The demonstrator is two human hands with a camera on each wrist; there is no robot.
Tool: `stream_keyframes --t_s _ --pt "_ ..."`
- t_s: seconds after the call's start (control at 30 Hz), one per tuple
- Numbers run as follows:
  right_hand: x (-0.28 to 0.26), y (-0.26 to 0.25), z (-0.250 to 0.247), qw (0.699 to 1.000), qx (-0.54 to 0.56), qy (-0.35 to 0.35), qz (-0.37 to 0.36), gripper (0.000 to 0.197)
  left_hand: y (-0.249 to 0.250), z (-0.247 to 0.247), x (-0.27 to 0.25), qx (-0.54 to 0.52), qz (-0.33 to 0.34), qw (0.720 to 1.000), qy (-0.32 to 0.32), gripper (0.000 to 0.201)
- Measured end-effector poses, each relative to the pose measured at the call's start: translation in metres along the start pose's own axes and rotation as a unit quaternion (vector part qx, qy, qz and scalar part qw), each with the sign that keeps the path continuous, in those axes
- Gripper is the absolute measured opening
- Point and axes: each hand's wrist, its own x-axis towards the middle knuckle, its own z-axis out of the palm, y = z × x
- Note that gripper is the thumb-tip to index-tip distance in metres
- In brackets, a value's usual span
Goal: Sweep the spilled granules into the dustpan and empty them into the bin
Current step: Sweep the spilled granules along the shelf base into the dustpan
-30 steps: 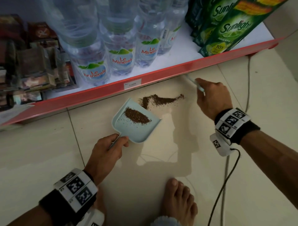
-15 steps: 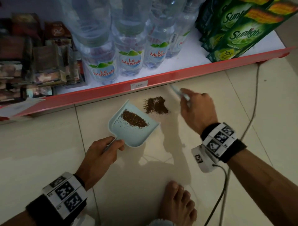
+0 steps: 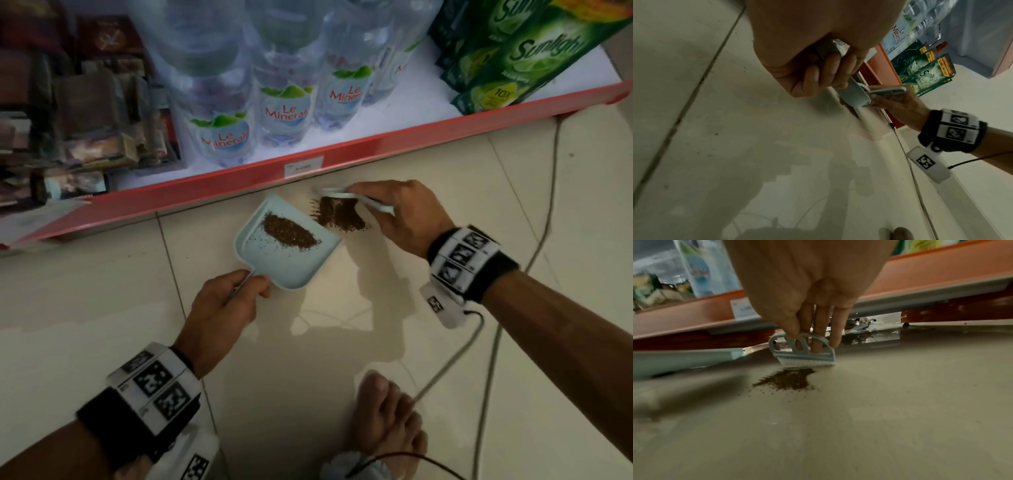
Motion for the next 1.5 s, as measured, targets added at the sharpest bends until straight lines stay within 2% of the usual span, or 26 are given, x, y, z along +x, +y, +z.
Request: stream_keyframes --t_s 0.07,0.17,0.3,0.37,0.47,0.57,0.67,0.73,0.87,1.0,1.13,1.2,1.3,1.4,1.5 --pt "-0.011 0.0 -0.005 0.999 -0.008 0.045 0.001 0.031 -0.002 -0.002 -0.001 0.003 0.002 1.0 -0.005 0.029" --pt "-0.016 0.012 -0.012 0.99 -0.044 0.121 0.062 0.036 -0.004 -0.004 -0.002 0.006 0.008 1.0 -0.012 0.029" --pt "0.011 0.021 -0.005 0.968 -0.091 0.102 0.21 0.037 -0.004 -0.005 -0.003 0.002 0.016 1.0 -0.024 0.029" --pt "0.026 0.015 0.004 0.967 -0.082 0.076 0.23 0.036 -0.005 -0.005 -0.004 0.002 0.018 1.0 -0.026 0.029" --pt "0.029 -0.008 0.013 0.992 -0.036 0.023 0.119 0.047 -0.005 -0.007 -0.005 -0.001 0.02 1.0 -0.024 0.03" --pt "0.012 -0.018 0.009 0.999 -0.014 -0.038 0.001 0.046 -0.003 -0.012 -0.01 -0.006 0.025 0.999 -0.022 0.032" --pt "-0.004 -0.011 -0.004 0.998 -0.013 -0.025 -0.048 0.038 -0.006 -0.017 -0.012 -0.009 0.021 1.0 -0.01 0.03" --pt "-0.005 -0.007 -0.009 0.998 -0.002 0.016 -0.055 0.034 -0.008 -0.019 -0.012 -0.007 0.017 1.0 -0.003 0.03" --pt "0.019 -0.019 0.004 0.997 -0.015 0.063 -0.032 0.051 -0.008 -0.016 -0.014 -0.004 0.019 1.0 -0.007 0.03" --pt "0.036 -0.041 0.022 1.0 -0.003 0.018 -0.016 0.05 -0.007 -0.014 -0.016 0.005 0.02 1.0 -0.009 0.03" --pt "0.018 -0.034 0.007 0.996 0.006 -0.045 -0.082 0.043 -0.007 -0.017 -0.017 -0.002 0.02 1.0 -0.004 0.03" --pt "0.006 -0.02 -0.006 0.995 -0.006 -0.036 -0.095 0.036 -0.008 -0.02 -0.017 -0.006 0.02 1.0 -0.002 0.03" --pt "-0.004 -0.006 -0.018 0.996 0.018 0.029 -0.088 0.028 -0.008 -0.02 -0.015 -0.002 0.019 1.0 -0.002 0.03" --pt "0.006 -0.011 -0.012 0.994 0.043 0.061 -0.078 0.041 -0.006 -0.016 -0.014 0.009 0.022 1.0 -0.004 0.03" --pt "0.025 -0.031 0.004 0.997 0.039 0.044 -0.055 0.053 -0.006 -0.012 -0.014 0.008 0.021 1.0 -0.01 0.029"
